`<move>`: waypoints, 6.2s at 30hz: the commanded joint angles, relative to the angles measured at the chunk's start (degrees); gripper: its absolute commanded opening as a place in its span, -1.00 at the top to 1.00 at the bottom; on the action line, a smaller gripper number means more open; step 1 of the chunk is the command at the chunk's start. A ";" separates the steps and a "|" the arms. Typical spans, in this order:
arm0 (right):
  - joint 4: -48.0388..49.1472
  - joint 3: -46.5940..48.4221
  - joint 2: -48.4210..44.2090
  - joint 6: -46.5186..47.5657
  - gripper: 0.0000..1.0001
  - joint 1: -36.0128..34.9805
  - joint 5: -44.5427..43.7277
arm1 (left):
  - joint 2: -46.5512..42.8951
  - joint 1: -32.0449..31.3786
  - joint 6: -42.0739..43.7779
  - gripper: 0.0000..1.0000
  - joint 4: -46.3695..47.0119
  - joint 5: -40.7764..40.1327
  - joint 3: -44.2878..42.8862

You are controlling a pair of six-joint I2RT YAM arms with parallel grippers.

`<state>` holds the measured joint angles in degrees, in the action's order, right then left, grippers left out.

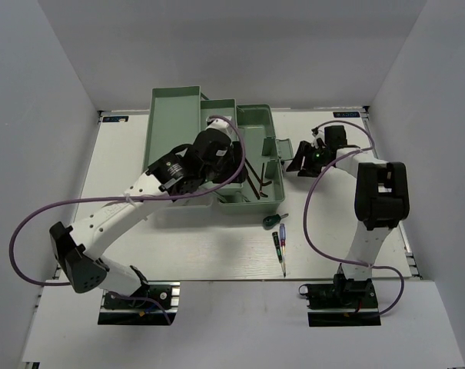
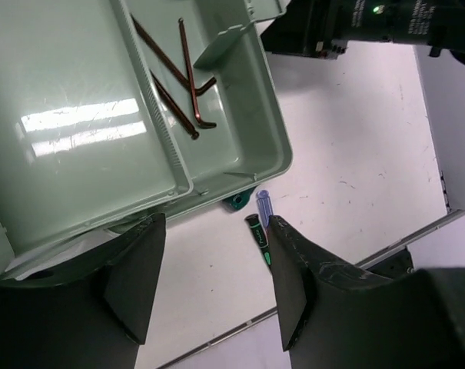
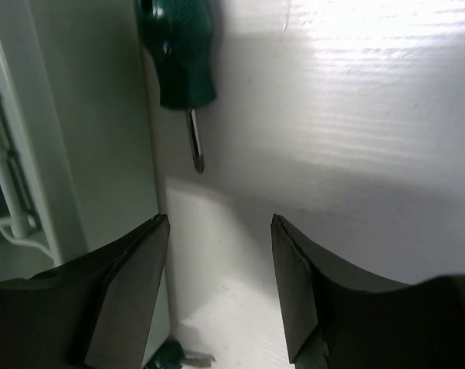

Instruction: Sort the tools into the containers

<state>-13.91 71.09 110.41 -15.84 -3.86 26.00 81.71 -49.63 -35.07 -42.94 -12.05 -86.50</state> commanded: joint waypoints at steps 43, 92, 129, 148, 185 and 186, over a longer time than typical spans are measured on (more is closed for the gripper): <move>19.10 2.30 6.40 -6.06 -0.03 -6.07 -9.19 | 2.57 -0.21 -3.95 -0.32 -2.33 -0.43 0.54; -11.21 13.36 7.71 12.06 0.03 -0.89 -21.52 | -5.77 -0.21 -5.01 -0.32 2.24 0.63 9.68; -11.31 37.28 1.39 2.02 0.63 -27.69 8.37 | -22.58 -2.57 2.90 -0.46 1.37 12.58 20.76; -32.22 18.79 -23.83 29.79 0.37 -12.87 2.48 | 5.54 -15.05 15.19 0.10 6.72 9.25 12.15; -32.06 -11.06 -44.84 36.67 0.25 5.00 9.51 | 31.93 -17.96 27.69 -0.43 13.85 -4.55 0.01; -32.05 -11.32 -44.84 36.75 0.25 5.00 9.94 | 32.45 -17.96 27.69 -0.41 13.85 -4.56 0.01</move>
<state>-46.13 60.62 66.98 21.28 0.08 34.00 114.41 -67.99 -8.08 -30.02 -15.92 -84.82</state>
